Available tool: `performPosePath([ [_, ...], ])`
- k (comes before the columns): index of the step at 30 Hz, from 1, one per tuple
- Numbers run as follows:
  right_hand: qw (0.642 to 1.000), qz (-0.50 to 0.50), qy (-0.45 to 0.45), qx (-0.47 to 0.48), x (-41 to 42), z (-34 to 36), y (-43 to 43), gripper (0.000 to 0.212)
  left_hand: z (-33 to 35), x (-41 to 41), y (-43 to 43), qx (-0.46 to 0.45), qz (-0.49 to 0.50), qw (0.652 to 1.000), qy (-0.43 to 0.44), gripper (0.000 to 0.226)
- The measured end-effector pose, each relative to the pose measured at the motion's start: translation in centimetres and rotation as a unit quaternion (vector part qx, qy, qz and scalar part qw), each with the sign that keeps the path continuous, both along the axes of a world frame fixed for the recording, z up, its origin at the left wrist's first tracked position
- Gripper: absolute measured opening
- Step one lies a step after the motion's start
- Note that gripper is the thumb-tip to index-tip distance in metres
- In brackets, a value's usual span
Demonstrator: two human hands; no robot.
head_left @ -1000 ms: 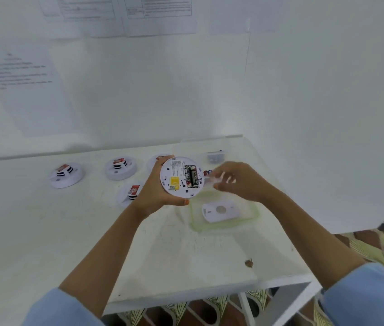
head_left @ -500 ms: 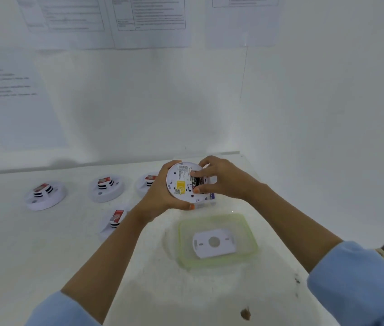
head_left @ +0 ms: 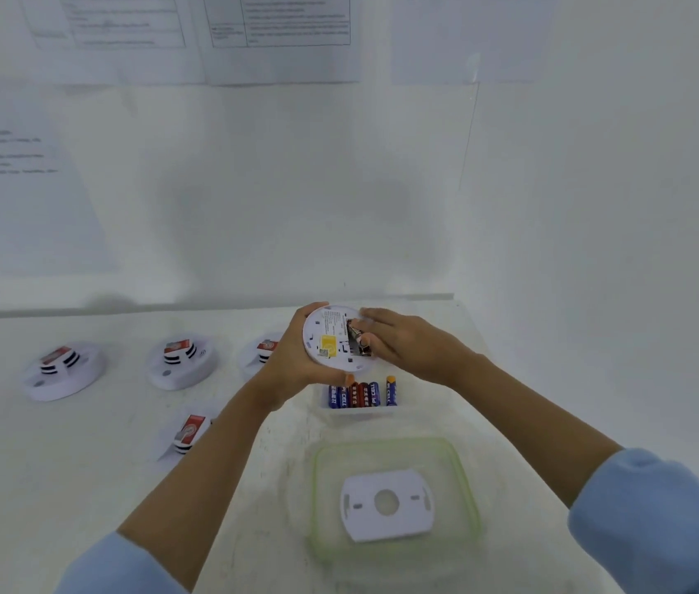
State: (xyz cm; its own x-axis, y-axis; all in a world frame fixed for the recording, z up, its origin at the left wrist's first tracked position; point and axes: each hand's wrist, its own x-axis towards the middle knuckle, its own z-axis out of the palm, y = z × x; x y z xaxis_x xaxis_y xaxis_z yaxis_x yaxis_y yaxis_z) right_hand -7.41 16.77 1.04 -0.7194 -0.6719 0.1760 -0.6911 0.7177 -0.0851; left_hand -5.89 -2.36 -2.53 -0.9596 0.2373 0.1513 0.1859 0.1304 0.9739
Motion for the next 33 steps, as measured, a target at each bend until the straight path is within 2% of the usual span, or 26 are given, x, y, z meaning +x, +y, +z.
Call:
performPosePath([
  [8, 0.983, -0.025, -0.094, -0.153, -1.1, 1.1, 0.2, 0.056, 0.7, -1.1, 0.1, -0.014, -0.016, 1.000, 0.010, 0.095],
  [16, 0.954, -0.070, -0.188, -0.224, -2.2, 1.9, 0.3, 0.056, 0.6, -1.6, 0.6, -0.025, -0.031, 0.999, 0.030, 0.095],
  [21, 0.946, -0.089, -0.202, -0.236, -2.0, 2.1, 1.4, 0.053, 0.3, -2.0, 0.4, -0.021, -0.013, 0.999, 0.040, 0.096],
  [23, 0.957, -0.121, -0.189, -0.184, -1.8, 2.2, 2.0, 0.054, 0.1, -2.0, 0.1, -0.019, -0.011, 0.999, 0.045, 0.097],
  [25, 0.973, -0.151, -0.171, -0.043, -1.4, 1.9, 2.2, 0.060, 0.0, -2.0, -0.2, -0.021, -0.008, 0.999, 0.046, 0.096],
  [27, 0.972, -0.161, -0.138, 0.096, -0.9, 1.0, 1.8, 0.065, 0.0, -1.9, -0.1, -0.023, -0.007, 0.999, 0.047, 0.096],
  [28, 0.971, -0.158, -0.121, 0.136, -0.8, 0.5, 1.4, 0.066, 0.0, -1.9, -0.1, -0.024, -0.006, 0.999, 0.048, 0.096],
  [31, 0.968, -0.141, -0.104, 0.179, -0.8, -1.0, 0.6, 0.060, 0.0, -1.7, 0.1, -0.025, -0.005, 0.998, 0.051, 0.099],
  [33, 0.969, -0.141, -0.142, 0.146, -1.0, -1.0, 0.6, 0.059, -0.1, -1.6, 0.1, -0.024, -0.010, 0.998, 0.048, 0.100],
])
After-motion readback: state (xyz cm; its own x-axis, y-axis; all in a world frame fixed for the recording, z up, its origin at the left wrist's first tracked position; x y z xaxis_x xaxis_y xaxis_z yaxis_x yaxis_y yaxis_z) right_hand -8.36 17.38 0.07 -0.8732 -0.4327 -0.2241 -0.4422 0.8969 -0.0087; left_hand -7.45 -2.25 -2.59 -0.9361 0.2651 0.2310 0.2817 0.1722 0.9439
